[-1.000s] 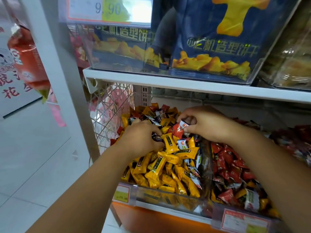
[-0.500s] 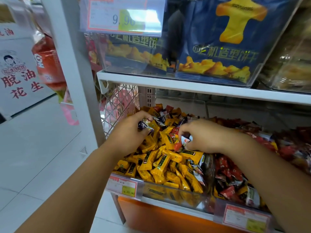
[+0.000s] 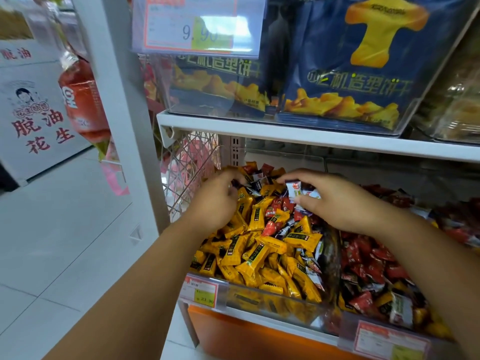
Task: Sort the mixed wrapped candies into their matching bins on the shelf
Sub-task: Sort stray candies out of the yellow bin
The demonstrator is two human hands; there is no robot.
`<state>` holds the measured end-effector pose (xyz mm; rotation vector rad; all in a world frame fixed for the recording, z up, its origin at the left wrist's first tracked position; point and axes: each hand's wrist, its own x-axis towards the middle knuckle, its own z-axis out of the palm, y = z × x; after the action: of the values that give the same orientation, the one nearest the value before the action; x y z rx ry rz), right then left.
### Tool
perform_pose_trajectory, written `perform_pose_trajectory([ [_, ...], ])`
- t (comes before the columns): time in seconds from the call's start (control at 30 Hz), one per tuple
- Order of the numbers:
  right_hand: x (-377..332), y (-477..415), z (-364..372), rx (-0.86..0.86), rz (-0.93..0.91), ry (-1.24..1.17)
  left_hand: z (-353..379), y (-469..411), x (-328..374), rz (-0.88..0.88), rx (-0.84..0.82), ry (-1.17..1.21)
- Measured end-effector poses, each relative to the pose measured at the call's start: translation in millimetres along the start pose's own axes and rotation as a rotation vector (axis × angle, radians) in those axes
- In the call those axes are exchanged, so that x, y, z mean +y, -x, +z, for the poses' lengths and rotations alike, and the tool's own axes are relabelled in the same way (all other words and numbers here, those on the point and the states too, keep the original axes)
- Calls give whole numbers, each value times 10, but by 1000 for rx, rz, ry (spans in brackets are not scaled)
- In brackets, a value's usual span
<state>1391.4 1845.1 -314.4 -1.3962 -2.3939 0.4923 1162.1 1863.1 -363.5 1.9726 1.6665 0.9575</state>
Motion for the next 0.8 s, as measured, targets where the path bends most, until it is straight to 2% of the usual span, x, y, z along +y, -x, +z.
perform_pose_trajectory([
  [0.2, 104, 85, 1, 24, 45, 72, 236, -236, -19, 26, -48, -296],
  [0.33, 183, 178, -67, 70, 72, 58, 292, -309, -53, -9, -41, -385],
  [0.57, 132, 137, -24, 36, 30, 54, 291, -250, -13, -27, 66, -346],
  [0.8, -44, -162, 52, 11, 56, 126, 104, -57, 31, -46, 58, -158],
])
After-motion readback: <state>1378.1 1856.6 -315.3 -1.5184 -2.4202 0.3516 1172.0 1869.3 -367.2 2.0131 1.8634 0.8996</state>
